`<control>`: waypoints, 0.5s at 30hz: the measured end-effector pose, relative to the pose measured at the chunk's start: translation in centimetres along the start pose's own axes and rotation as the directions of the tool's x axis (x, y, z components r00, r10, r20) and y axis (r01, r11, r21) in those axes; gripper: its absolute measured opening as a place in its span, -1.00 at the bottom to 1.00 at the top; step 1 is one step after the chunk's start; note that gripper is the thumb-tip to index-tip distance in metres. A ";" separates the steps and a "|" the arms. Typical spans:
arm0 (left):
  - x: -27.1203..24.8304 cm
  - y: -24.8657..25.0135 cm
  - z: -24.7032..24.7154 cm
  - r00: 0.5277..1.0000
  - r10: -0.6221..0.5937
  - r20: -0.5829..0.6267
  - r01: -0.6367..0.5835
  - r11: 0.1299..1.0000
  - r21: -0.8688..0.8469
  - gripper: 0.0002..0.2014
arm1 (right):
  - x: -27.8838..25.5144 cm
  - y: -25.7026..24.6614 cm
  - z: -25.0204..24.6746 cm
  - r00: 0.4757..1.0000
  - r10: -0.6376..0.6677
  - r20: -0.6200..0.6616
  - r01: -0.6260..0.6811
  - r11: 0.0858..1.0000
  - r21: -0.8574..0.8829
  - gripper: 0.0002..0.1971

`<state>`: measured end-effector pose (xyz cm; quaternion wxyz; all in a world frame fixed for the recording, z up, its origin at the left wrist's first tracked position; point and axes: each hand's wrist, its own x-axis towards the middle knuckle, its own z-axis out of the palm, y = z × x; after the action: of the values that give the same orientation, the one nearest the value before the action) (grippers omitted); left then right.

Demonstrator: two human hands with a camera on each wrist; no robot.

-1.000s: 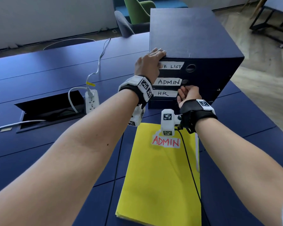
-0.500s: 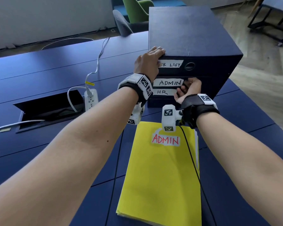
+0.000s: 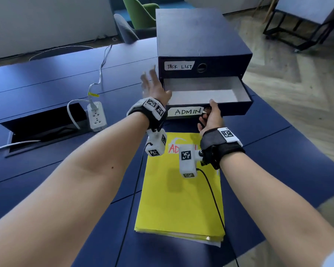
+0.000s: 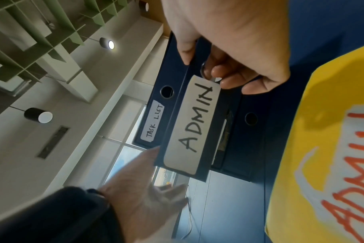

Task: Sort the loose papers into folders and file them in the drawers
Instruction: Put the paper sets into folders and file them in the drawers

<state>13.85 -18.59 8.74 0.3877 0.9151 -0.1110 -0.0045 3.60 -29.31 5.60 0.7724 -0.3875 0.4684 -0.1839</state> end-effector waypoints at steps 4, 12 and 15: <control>-2.1 -1.1 1.0 0.892 -0.280 0.353 0.362 0.912 -0.191 -0.54 | -2.0 0.4 -1.3 0.987 -0.149 -0.068 0.135 0.975 -0.179 -0.67; -5.4 -1.5 1.1 0.876 -0.264 0.403 0.369 0.906 -0.209 -0.83 | -5.7 -1.0 -1.1 0.786 -0.551 0.278 0.551 0.422 -0.720 -0.82; -6.4 -2.0 1.1 0.860 -0.290 0.420 0.400 0.894 -0.202 -0.85 | -6.3 -0.5 -2.1 0.774 -0.539 0.332 0.535 0.277 -0.798 -0.61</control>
<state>7.93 -16.70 6.07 0.4782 0.8366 -0.0147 -0.2668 -1.31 -26.45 9.14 0.3612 -0.8520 0.3371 -0.1735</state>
